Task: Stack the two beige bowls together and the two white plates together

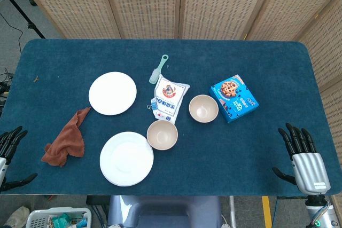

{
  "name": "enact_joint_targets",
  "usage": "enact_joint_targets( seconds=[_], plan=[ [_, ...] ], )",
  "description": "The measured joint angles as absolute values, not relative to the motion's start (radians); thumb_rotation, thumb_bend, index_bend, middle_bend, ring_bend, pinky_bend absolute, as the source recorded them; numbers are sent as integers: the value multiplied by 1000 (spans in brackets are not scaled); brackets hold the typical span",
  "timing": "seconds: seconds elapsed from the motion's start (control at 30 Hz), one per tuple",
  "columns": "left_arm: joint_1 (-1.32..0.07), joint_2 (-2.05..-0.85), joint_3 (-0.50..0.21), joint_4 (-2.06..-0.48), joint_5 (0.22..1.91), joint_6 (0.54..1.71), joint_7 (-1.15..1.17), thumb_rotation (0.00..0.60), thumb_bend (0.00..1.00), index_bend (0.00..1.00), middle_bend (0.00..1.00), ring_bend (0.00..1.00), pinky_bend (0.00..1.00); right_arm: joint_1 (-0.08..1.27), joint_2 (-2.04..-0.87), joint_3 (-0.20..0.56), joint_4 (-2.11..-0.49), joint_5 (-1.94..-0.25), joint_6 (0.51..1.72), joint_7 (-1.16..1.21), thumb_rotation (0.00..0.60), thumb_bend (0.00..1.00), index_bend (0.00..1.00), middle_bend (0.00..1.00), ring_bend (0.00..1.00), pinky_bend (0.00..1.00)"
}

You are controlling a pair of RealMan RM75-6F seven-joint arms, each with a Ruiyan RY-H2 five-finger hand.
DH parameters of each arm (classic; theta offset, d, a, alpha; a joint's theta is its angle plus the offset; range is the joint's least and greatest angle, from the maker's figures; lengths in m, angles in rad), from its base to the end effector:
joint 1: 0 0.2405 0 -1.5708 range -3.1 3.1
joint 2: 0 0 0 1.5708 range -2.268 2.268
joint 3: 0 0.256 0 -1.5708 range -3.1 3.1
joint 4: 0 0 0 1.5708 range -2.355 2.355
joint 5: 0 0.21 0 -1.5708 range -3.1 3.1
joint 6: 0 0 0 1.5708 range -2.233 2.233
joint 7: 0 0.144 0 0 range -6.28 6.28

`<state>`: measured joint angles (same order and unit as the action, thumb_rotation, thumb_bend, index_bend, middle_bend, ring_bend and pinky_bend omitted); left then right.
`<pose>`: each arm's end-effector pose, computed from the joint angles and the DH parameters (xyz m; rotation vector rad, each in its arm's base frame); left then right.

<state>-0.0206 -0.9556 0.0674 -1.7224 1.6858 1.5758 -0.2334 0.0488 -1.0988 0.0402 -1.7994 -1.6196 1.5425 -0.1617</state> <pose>-0.2904 0.1350 0.1862 -1.4467 -1.0557 -1.0637 -0.2623 -0.1650 0.1527 1.4372 -0.8387 0.9847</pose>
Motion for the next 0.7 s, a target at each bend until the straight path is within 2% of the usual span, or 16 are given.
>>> enact_joint_targets(
  seconds=[0.43,0.7],
  plan=[
    [-22,-961,58,-1728,1677,1579,-205,600,6,0,0,0,0,63,-1112,25,-1789,-1640,1509,-185,600,0,41,0,0,0],
    [-34,-964,56,-1741,1664,1548,-191,600,7,0,0,0,0,156,-1111,29,-1766,-1656,1363,-194,600,0,78,0,0,0]
  ],
)
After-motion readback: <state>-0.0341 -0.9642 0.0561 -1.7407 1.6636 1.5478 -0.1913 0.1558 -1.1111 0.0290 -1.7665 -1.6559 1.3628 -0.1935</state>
